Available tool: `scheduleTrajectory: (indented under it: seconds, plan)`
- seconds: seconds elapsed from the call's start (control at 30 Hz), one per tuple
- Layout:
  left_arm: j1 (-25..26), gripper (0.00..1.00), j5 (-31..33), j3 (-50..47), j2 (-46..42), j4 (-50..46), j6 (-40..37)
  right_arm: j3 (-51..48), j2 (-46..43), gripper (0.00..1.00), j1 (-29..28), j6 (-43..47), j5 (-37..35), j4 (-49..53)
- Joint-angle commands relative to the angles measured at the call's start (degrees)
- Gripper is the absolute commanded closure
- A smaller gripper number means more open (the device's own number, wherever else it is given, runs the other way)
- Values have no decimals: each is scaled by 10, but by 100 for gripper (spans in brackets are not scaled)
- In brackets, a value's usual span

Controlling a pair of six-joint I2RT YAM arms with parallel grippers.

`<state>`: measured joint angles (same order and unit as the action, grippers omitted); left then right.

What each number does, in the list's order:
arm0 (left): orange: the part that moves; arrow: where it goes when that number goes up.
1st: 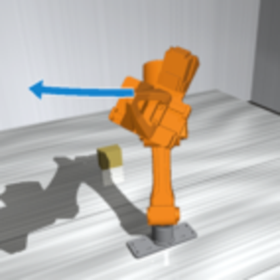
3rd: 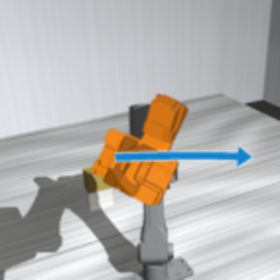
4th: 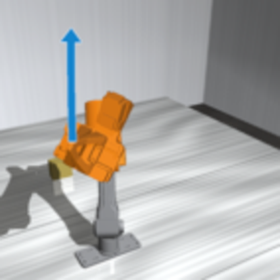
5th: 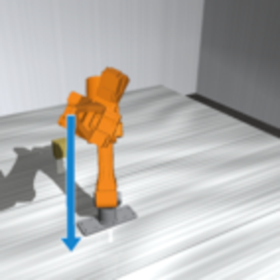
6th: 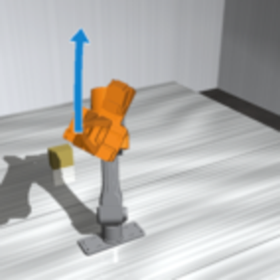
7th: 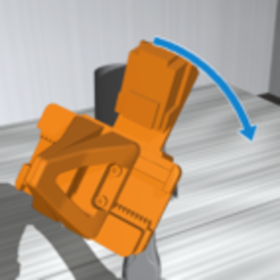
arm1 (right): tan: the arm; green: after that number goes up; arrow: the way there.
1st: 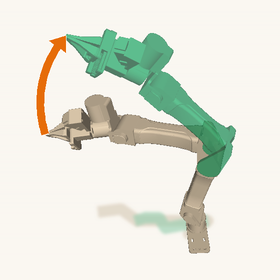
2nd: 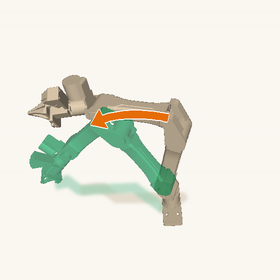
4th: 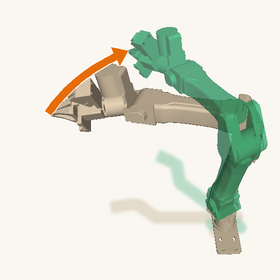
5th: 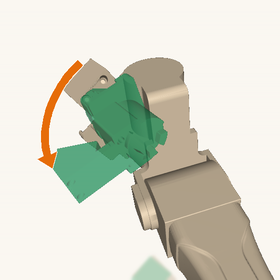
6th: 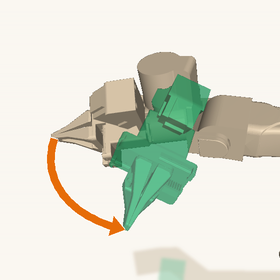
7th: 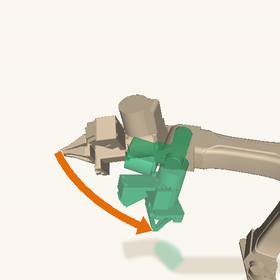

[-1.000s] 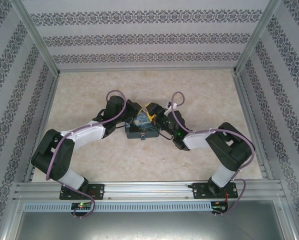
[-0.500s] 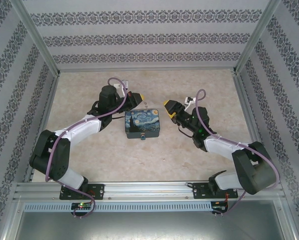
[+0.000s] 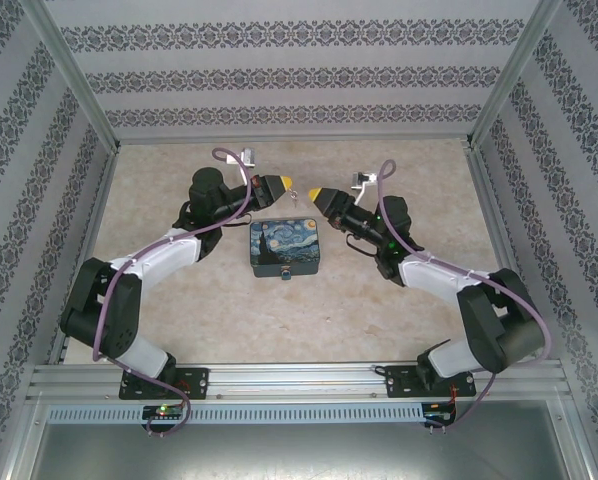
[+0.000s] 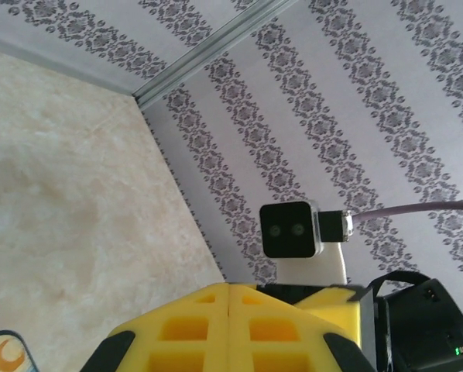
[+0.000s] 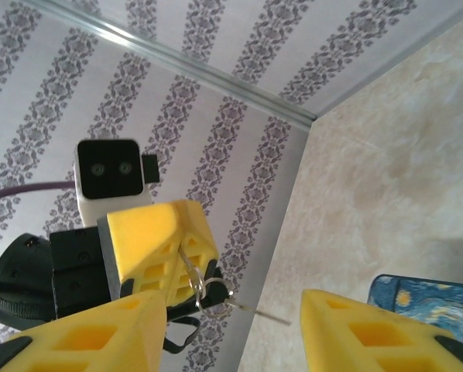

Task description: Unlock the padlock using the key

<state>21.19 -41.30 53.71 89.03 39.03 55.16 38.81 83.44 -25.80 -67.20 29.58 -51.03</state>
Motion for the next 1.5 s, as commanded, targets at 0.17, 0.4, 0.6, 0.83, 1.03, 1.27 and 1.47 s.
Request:
scheduleTrajectory:
  seconds: [0.17, 0.4, 0.6, 0.83, 1.03, 1.27, 1.47]
  plan:
    - [-6, 100, -5, -20, 15, 94, 51, 32, 39, 58, -32, 6, -32, -78]
    - [-6, 100, 1, -29, 15, 112, 68, 50, 65, 63, -44, 1, -38, -95]
    - [-5, 100, 6, -35, 16, 117, 72, 58, 84, 68, -50, -7, -40, -112]
    - [-5, 100, 13, -39, 15, 117, 72, 47, 91, 69, -56, -12, -43, -130]
    - [-5, 100, 21, -39, 16, 115, 72, 33, 95, 70, -58, -18, -44, -144]
    - [-4, 100, 26, -39, 15, 111, 72, 25, 100, 74, -59, -22, -45, -153]
    - [-5, 100, 28, -39, 15, 108, 72, 21, 109, 76, -59, -28, -47, -165]
